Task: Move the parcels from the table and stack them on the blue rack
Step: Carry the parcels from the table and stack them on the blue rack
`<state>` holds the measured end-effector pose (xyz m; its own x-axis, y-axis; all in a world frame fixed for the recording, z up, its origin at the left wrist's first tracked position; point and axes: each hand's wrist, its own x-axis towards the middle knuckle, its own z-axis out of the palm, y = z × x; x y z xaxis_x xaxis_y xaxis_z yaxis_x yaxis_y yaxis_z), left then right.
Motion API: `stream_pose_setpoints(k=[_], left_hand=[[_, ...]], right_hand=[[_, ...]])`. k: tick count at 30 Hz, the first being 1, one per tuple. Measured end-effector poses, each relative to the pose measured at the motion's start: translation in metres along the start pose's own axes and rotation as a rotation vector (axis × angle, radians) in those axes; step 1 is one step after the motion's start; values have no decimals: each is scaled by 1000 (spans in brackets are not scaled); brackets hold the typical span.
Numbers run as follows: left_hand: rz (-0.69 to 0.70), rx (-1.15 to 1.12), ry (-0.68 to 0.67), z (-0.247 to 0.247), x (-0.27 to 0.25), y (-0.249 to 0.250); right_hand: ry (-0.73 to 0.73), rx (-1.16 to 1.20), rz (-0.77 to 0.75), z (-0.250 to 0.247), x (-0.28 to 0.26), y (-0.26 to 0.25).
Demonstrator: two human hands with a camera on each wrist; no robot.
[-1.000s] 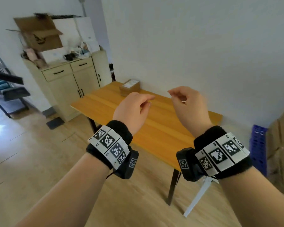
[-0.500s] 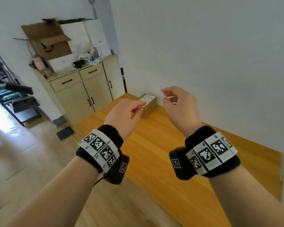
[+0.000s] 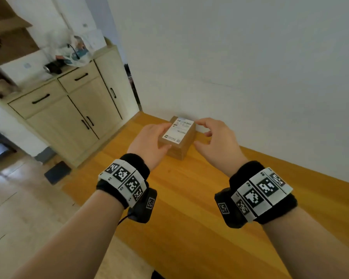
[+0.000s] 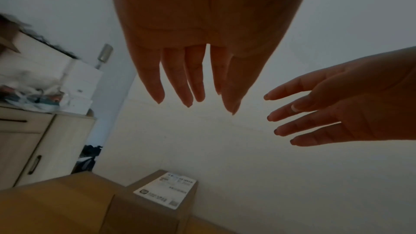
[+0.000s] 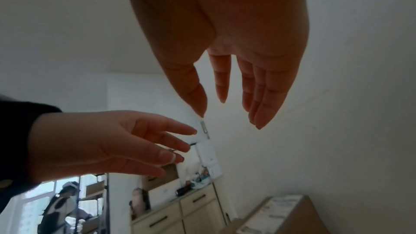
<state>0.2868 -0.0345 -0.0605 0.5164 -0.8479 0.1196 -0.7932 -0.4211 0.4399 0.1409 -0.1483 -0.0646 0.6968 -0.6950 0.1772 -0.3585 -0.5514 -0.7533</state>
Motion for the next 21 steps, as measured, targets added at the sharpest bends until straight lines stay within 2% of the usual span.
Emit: stream_pose_setpoints(k=[8, 14, 18, 21], left_hand=[[-22, -12, -292, 40, 114, -104], [-45, -26, -509, 78, 158, -143], [-16, -68, -585, 95, 169, -150], [4, -70, -589, 101, 169, -148]], right_hand=[[-164, -118, 322, 93, 95, 22], [-252, -257, 582, 142, 126, 52], [-275, -233, 585, 153, 132, 61], [-251, -197, 571, 159, 131, 63]])
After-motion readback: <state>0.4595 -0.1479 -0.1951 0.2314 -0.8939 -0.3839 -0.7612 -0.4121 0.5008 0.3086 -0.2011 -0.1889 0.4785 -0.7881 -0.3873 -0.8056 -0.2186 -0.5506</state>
